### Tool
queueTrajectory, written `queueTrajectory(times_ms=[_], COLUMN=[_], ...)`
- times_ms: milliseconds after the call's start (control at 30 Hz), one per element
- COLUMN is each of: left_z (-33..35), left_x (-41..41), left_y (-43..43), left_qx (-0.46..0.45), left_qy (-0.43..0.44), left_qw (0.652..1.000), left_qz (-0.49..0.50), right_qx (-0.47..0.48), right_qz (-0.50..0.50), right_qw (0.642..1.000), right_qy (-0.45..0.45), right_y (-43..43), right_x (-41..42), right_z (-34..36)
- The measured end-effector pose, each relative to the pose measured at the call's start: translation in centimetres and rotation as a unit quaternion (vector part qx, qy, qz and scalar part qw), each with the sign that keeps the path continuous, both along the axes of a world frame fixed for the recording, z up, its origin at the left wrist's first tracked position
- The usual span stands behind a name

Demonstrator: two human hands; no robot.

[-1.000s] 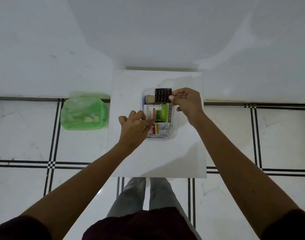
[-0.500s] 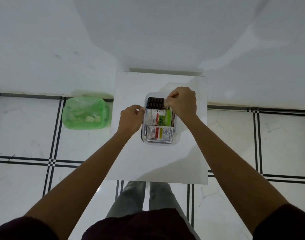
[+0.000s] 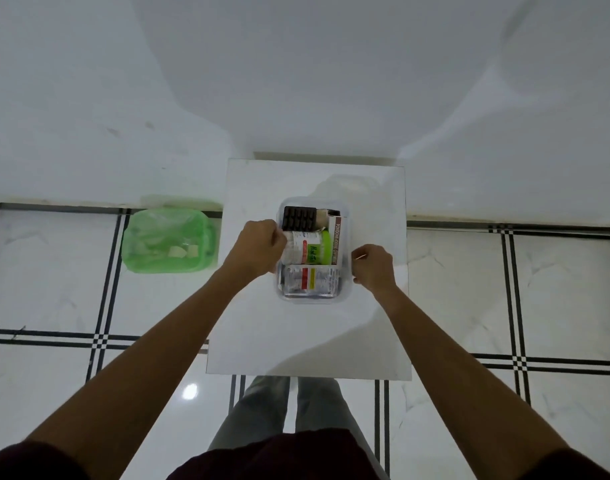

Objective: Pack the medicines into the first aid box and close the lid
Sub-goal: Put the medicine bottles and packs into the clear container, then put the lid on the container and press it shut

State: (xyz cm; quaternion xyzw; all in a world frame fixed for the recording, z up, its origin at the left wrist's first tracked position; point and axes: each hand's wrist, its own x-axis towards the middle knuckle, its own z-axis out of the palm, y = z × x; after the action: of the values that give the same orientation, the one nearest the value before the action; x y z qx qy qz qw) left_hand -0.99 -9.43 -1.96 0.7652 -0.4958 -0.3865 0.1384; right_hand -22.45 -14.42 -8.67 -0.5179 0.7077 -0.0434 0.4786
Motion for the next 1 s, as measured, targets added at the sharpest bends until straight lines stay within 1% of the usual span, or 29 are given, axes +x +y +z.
queueTrajectory(times_ms=[133, 200, 267, 333, 433, 533, 600, 700, 767, 833, 900, 967, 1000], left_z=[0.9, 1.4, 1.9, 2.1, 2.1, 1.6, 1.0, 0.3, -0.1, -0.3, -0.6, -0.6, -0.5], left_x=[2.1, 3.3, 4.4, 5.3, 6.2, 6.5, 6.1, 4.8, 3.6, 2.4, 1.5, 0.8, 0.5], left_y=[0.9, 1.5, 2.1, 2.6, 3.3, 3.8, 3.9, 3.5, 3.0, 2.4, 1.7, 1.1, 0.8], left_qx=[-0.013, -0.015, -0.018, -0.017, -0.005, 0.008, 0.013, 0.023, 0.026, 0.024, 0.018, 0.022, 0.021], left_qy=[-0.01, -0.004, -0.007, -0.021, -0.023, -0.009, 0.005, 0.021, 0.022, 0.044, 0.083, 0.139, 0.151], left_qw=[0.999, 0.998, 0.997, 0.997, 0.997, 0.996, 0.996, 0.996, 0.997, 0.997, 0.993, 0.98, 0.974], left_qz=[0.034, 0.061, 0.072, 0.073, 0.079, 0.089, 0.091, 0.079, 0.066, 0.064, 0.085, 0.14, 0.17], right_qx=[-0.01, -0.022, -0.023, -0.005, 0.032, 0.049, 0.015, -0.085, -0.13, -0.169, -0.211, -0.242, -0.257], right_qz=[0.089, 0.106, 0.099, 0.083, 0.04, -0.015, -0.031, -0.015, -0.01, 0.015, 0.049, 0.084, 0.1], right_qw=[0.996, 0.993, 0.994, 0.996, 0.999, 0.995, 0.995, 0.995, 0.99, 0.983, 0.974, 0.964, 0.959], right_qy=[0.028, 0.036, 0.048, 0.037, -0.017, -0.087, -0.096, -0.058, -0.059, -0.068, -0.067, -0.068, -0.065], right_y=[0.5, 0.7, 0.8, 0.8, 0.4, 0.1, -0.2, -0.8, -1.0, -0.7, 0.0, 1.0, 1.6], right_x=[0.9, 1.2, 1.4, 1.3, 0.6, -0.2, -1.2, -2.4, -2.3, -1.2, 0.4, 1.9, 2.6], right_z=[0.3, -0.2, -0.9, -1.3, -0.9, 1.9, 3.5, 6.3, 8.2, 10.0, 10.9, 11.2, 11.0])
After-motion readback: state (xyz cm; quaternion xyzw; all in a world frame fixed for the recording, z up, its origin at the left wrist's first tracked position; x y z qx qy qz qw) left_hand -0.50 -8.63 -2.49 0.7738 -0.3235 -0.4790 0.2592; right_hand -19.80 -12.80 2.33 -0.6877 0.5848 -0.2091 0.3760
